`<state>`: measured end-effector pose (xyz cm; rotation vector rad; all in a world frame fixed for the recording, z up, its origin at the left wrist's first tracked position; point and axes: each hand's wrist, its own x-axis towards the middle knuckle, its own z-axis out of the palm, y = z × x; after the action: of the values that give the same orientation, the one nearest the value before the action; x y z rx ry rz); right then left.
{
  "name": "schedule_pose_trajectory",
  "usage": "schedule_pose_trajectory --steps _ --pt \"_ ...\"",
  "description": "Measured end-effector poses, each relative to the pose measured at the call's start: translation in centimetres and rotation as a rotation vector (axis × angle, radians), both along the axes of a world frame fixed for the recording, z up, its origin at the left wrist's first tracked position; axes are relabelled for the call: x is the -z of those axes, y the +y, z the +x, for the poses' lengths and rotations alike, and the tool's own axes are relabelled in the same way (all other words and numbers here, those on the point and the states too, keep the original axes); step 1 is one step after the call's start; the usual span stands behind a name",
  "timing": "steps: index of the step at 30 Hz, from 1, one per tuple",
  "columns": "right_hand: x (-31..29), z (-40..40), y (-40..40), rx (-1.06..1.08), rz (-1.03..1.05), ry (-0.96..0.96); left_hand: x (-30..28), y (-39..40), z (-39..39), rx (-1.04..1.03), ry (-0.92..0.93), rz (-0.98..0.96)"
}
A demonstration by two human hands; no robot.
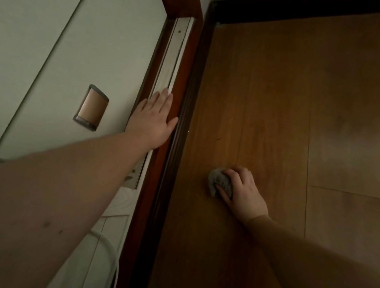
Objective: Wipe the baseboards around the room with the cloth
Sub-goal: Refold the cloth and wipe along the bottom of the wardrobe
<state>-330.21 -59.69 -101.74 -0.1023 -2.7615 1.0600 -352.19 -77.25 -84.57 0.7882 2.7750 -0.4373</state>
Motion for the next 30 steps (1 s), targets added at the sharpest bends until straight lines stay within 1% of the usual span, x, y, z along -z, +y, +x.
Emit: schedule_pose_trajectory --steps 2,4,7,11,16,20,30 --pt "0.2 0.0 0.0 -0.002 0.014 -0.006 0.9 0.0 -1.0 -0.071 -0.012 0.070" --pt "0.2 0.0 0.0 -0.008 0.025 -0.012 1.8 0.1 -1.3 -0.124 -0.017 0.190" --pt "0.2 0.2 0.0 -0.024 0.032 -0.050 3.0 -0.1 -0.9 -0.147 0.032 0.295" --pt "-0.9 0.2 0.1 -0.050 0.026 -0.094 2.9 -0.1 -0.9 -0.158 0.000 0.314" --pt "-1.4 -0.2 0.2 -0.074 0.011 -0.073 3.2 -0.1 -1.2 -0.177 -0.034 0.334" --pt "-1.3 0.1 0.1 -0.098 0.004 -0.061 3.2 -0.2 -1.3 -0.176 -0.053 0.317" --pt "-1.2 0.2 0.1 -0.105 0.002 -0.101 2.7 0.0 -1.2 -0.183 -0.068 0.277"
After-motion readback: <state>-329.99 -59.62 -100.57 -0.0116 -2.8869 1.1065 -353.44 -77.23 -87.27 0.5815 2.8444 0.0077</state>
